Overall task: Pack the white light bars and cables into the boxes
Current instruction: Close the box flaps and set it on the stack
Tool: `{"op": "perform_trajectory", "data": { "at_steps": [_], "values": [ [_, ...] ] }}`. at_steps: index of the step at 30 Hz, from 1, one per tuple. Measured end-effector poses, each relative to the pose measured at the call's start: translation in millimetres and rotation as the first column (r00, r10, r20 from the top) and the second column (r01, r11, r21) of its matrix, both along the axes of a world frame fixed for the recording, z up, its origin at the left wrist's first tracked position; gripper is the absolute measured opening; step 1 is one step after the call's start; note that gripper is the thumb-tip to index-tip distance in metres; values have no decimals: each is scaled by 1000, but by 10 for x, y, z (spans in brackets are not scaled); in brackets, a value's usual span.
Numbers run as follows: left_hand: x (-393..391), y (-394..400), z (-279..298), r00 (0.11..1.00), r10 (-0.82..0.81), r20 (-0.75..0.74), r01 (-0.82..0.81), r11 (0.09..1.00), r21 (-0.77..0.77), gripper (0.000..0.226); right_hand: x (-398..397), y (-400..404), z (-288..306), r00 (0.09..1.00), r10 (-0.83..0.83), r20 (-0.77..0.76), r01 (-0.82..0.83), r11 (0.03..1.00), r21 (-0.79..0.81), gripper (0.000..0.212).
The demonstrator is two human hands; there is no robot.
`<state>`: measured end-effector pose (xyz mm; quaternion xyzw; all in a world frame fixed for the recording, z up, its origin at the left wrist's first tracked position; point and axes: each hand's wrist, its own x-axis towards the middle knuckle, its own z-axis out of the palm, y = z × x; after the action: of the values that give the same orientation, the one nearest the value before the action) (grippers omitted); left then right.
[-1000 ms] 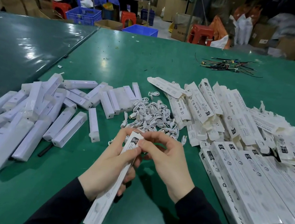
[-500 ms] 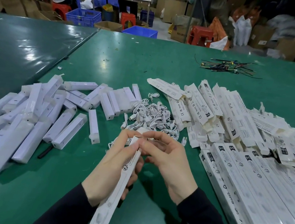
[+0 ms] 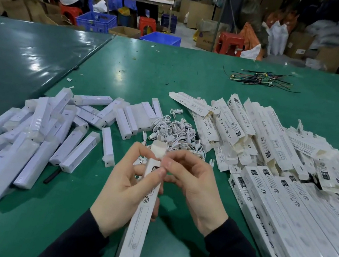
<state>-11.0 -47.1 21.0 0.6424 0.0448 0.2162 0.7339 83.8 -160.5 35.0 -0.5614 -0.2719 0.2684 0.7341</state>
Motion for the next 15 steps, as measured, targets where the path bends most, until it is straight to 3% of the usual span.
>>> {"op": "perform_trajectory", "data": {
  "at_steps": [7,11,15],
  "values": [
    [22,-35,-14,999,11,-42,-10,999,36,21,26,-22,34,1000,10,7,-10,998,-59,10],
    [28,-40,-13,998,5,-55,-3,999,48,16,64,-29,40,992,-24,-120,17,998,-56,2],
    [27,-47,-30,996,-40,-78,44,998,49,15,55,1,49,972,-31,-231,0,991,-131,26]
  ]
}}
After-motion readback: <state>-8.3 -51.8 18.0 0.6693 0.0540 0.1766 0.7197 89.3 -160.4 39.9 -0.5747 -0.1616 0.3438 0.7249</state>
